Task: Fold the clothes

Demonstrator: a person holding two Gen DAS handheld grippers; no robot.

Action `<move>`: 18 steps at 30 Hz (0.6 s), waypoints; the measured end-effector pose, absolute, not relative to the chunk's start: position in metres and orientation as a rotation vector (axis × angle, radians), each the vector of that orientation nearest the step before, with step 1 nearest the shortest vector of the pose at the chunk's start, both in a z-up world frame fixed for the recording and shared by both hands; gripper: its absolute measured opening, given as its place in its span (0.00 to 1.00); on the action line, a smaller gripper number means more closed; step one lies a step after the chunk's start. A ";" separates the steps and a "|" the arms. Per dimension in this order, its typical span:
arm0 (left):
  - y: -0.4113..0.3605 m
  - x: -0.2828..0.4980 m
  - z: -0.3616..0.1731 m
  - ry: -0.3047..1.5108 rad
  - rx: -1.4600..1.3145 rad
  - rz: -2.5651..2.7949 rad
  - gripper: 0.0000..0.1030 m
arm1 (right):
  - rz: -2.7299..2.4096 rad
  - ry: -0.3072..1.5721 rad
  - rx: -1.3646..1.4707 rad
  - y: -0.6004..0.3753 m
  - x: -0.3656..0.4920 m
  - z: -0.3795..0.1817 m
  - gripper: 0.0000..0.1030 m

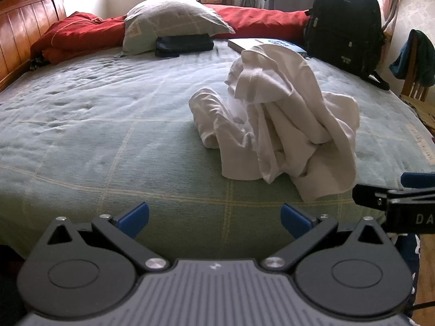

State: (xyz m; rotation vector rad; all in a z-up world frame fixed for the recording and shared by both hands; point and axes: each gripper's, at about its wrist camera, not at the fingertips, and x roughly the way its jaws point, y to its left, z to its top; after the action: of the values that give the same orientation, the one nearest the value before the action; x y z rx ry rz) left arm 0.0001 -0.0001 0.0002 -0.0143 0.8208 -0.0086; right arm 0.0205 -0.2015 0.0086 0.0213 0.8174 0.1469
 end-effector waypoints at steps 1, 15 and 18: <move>0.000 0.000 0.000 0.822 -0.015 -0.009 0.99 | 0.147 0.817 0.021 -0.202 0.021 0.008 1.00; 0.000 0.000 0.000 0.826 -0.023 -0.017 0.99 | 0.149 0.810 0.016 -0.198 0.018 0.012 1.00; 0.000 -0.001 0.001 0.825 -0.026 -0.018 0.99 | 0.151 0.812 0.018 -0.199 0.019 0.012 1.00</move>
State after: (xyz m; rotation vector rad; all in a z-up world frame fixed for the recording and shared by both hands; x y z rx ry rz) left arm -0.0007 0.0005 0.0012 -0.0259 0.8247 -0.0184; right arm 0.0187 -0.1988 0.0124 0.0179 0.8120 0.1506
